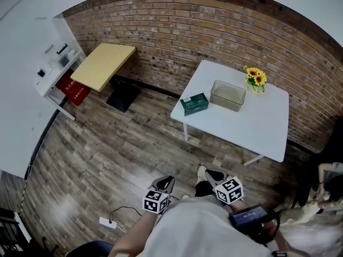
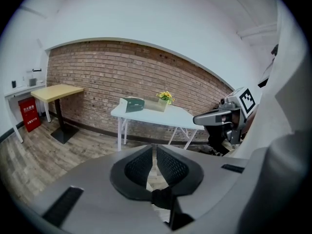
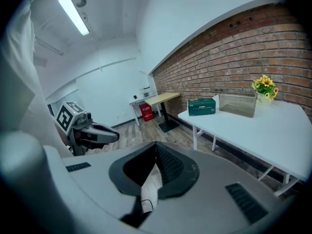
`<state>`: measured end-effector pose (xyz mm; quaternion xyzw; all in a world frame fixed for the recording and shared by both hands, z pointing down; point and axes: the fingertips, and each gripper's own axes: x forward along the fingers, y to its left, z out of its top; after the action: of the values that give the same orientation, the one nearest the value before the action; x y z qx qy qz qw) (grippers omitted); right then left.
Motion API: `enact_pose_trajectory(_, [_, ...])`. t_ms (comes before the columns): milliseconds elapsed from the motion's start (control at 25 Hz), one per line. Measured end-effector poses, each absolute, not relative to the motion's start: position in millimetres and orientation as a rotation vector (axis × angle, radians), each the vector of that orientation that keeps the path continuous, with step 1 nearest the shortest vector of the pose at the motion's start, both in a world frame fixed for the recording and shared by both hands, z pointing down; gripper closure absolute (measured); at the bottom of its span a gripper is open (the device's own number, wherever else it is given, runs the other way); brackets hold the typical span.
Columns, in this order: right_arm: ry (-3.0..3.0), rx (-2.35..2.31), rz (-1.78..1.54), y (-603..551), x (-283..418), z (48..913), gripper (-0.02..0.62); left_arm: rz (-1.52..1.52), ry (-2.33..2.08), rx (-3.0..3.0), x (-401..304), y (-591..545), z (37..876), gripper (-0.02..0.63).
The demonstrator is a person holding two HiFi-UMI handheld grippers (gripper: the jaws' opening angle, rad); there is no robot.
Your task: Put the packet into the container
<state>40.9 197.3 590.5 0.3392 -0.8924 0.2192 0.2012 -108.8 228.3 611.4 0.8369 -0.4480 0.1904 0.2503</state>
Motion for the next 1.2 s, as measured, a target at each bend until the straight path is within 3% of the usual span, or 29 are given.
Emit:
enact_pose_trajectory(320, [-2.423, 0.989, 0.645, 174.4, 66.8, 601.9, 0.588, 0.513, -1.192, 2.339, -89.4, 191.4, 594.3, 0.569])
enact_pose_trajectory(1200, [-2.437, 0.920, 0.670, 43.8, 51.0, 604.9, 0.588, 0.568, -1.225, 2.282, -97.8, 76.5, 587.5, 0.569])
